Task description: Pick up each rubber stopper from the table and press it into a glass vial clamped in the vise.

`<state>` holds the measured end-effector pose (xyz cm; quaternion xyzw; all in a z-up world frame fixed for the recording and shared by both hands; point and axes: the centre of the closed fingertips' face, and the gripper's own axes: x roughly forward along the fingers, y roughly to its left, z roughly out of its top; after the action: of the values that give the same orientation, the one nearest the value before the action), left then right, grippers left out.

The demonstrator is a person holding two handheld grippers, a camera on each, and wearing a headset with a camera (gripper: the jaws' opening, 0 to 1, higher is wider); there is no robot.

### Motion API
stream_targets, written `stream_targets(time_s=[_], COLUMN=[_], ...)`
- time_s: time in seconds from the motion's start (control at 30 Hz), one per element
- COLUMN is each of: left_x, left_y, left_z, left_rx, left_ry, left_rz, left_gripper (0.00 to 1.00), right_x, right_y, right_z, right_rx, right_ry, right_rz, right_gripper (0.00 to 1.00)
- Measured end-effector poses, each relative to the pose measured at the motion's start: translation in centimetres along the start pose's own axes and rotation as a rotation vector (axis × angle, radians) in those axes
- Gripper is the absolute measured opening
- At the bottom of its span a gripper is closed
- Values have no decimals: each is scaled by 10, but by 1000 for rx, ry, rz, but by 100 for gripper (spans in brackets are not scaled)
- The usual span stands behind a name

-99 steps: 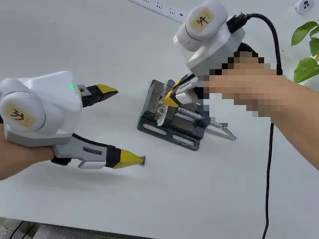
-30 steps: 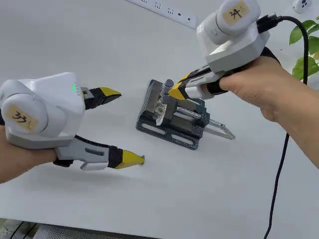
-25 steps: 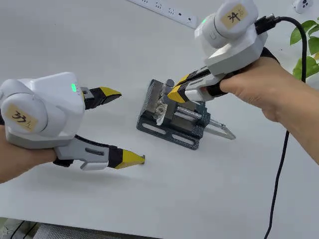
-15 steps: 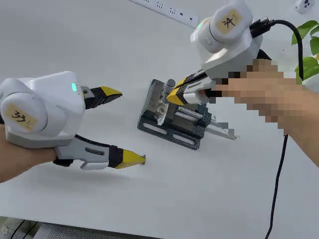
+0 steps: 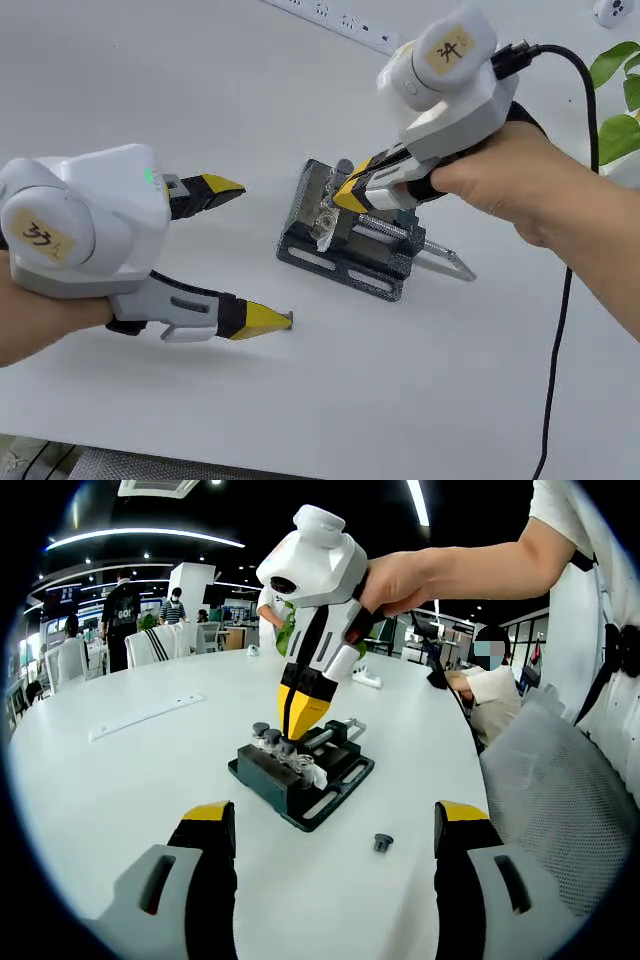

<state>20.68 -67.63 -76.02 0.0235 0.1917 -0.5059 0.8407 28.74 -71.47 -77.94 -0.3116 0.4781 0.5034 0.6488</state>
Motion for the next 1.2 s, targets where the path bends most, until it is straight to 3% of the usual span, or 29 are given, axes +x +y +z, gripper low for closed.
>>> stream_targets(time_s=[0.23, 0.6, 1.2], left_x=[0, 1, 2], left_y=[-2, -1, 1], left_z=[1, 3, 4], left_rx=[0, -1, -1], left_ry=[2, -2, -7], left_rz=[-1, 0, 7], left_gripper=[80, 80, 78], right_x=[2, 3, 3], right_y=[-2, -1, -2], right_z=[-1, -1, -2], right_rx=[-24, -132, -171], right_ry=[17, 61, 76], right_rz=[-4, -21, 5], right_gripper=[0, 0, 0])
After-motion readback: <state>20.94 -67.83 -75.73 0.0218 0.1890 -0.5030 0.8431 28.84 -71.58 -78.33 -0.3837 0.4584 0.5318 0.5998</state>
